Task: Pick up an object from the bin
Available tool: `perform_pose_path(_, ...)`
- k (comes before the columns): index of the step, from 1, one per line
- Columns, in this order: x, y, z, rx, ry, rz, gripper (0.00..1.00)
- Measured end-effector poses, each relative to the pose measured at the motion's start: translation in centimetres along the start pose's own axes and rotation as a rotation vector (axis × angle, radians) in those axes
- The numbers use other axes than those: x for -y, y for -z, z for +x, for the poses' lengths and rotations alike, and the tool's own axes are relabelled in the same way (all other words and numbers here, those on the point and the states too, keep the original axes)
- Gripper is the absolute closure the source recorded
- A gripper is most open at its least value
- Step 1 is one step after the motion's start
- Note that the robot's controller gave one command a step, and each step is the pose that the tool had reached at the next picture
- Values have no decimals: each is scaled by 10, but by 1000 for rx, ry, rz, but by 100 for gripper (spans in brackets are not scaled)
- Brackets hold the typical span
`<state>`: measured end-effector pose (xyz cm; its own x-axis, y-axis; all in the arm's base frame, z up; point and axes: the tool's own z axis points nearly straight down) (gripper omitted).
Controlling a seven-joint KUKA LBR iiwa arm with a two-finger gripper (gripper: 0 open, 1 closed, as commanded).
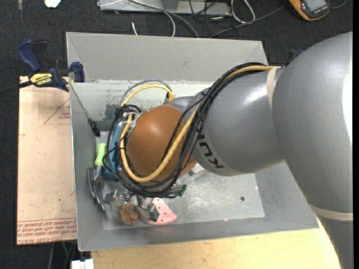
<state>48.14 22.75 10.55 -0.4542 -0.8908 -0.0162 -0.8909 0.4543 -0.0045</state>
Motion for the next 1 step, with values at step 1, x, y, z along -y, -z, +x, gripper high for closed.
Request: perform_pose_path(1,0,52,-1,0,-2,-2,100)
